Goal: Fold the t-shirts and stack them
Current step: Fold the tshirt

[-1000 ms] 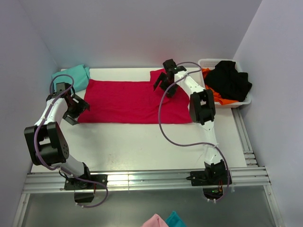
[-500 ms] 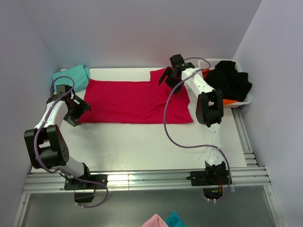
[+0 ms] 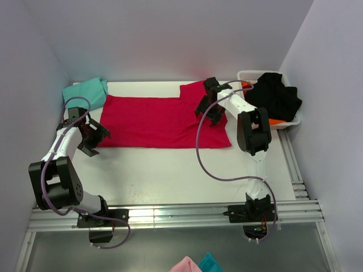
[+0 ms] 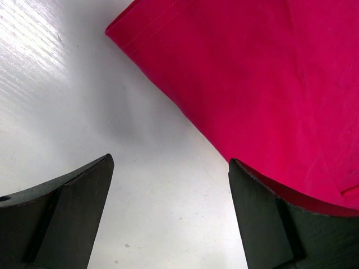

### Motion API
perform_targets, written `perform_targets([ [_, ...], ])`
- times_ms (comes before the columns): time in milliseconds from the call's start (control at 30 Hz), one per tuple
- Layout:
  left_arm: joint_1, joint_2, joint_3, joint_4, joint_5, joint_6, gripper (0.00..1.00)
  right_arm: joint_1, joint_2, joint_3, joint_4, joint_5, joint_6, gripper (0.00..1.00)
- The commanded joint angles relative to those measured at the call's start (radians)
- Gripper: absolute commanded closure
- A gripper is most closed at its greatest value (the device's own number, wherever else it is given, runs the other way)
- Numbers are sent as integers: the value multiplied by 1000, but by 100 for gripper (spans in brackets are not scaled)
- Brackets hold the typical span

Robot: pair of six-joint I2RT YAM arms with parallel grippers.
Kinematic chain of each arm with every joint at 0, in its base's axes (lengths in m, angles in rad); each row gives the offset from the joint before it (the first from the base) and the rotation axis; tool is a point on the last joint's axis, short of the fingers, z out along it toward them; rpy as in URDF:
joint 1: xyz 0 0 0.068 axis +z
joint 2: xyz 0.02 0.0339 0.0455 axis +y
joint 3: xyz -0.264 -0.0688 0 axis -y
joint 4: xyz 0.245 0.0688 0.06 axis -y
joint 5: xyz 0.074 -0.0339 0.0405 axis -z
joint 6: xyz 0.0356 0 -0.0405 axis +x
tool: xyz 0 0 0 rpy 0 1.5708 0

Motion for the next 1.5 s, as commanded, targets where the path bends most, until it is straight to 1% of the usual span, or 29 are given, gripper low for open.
perform_targets([
  [0, 4, -39, -10, 34, 19, 4, 10, 23, -67, 1, 26, 38, 5, 18],
  [200, 4, -51, -20, 22, 10, 24, 10, 46, -21, 40, 23, 32, 12, 22],
  [300, 4, -62, -29, 18, -3, 36, 10, 54, -1, 70, 16, 32, 15, 25],
  [367, 4, -67, -33, 18, -1, 41, 10, 61, 4, 78, 22, 33, 18, 32],
  [467, 4, -67, -36, 17, 2, 44, 10, 67, 22, 96, 16, 38, 23, 48],
  [500, 4, -67, -36, 18, 1, 45, 10, 69, 33, 100, 12, 38, 23, 49],
  [567, 4, -62, -33, 15, -7, 51, 9, 70, 41, 112, 0, 40, 21, 49],
  [700, 7, -54, -25, 17, -4, 57, 9, 73, 22, 81, 12, 50, 20, 50],
  [933, 11, -34, -19, 29, 8, 64, 9, 73, -5, 63, 7, 79, 11, 47],
  [1200, 14, -30, -20, 31, 8, 77, 9, 73, 11, 46, 18, 86, 24, 46],
  [1367, 17, -27, -25, 31, 5, 87, 9, 73, 42, 66, 7, 95, 38, 46],
  [1467, 20, -22, -23, 31, 5, 91, 9, 72, 54, 77, 13, 93, 38, 47],
])
